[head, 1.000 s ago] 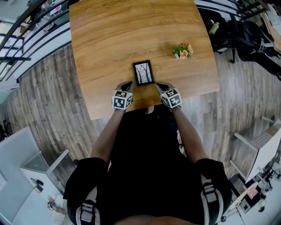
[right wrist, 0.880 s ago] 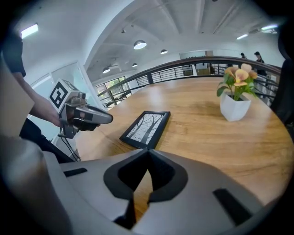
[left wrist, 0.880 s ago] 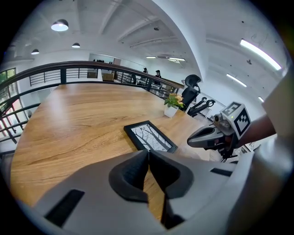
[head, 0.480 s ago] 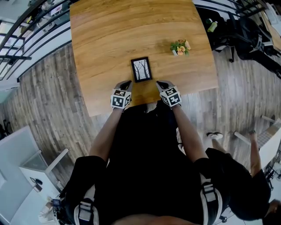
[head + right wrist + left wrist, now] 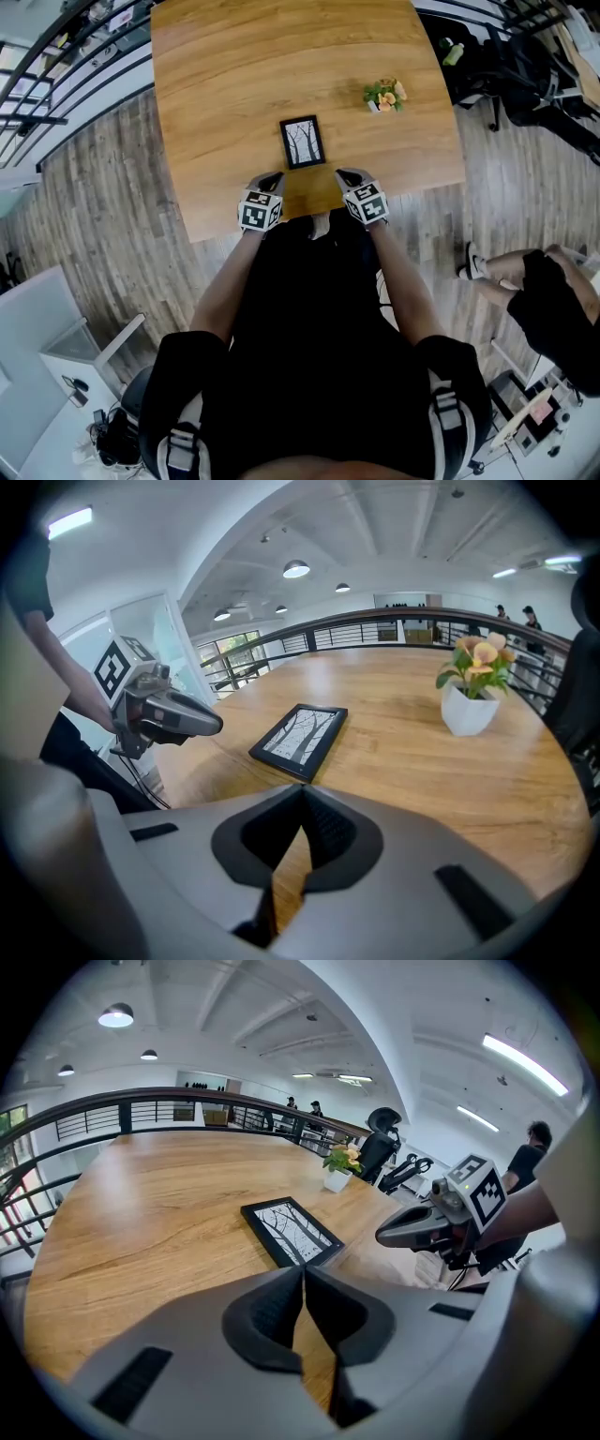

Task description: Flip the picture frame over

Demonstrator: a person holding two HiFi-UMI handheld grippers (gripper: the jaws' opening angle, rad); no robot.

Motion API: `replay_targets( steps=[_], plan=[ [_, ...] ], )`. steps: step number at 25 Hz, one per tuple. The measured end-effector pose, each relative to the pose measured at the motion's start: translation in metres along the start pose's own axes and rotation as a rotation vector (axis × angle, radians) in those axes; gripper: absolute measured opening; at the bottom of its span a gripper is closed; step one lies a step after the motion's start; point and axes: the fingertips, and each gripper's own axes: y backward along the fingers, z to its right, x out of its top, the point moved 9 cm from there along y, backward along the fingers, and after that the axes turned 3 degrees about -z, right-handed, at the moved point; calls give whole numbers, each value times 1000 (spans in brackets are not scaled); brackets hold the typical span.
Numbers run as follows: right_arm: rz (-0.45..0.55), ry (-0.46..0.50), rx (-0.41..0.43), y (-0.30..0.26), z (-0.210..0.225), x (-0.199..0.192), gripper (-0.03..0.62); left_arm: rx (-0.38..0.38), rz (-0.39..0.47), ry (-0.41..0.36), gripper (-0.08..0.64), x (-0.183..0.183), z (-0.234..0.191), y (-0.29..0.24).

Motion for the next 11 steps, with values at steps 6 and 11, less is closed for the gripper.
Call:
replay_targets(
  steps=[6,11],
  plan=[
    [-4,-5,-1,3,-3,-2,8,7,1,1,28,-2,1,4],
    [-4,-11,0,2,-2,-4,8,10,20,-2,28,3,0,5]
  ],
)
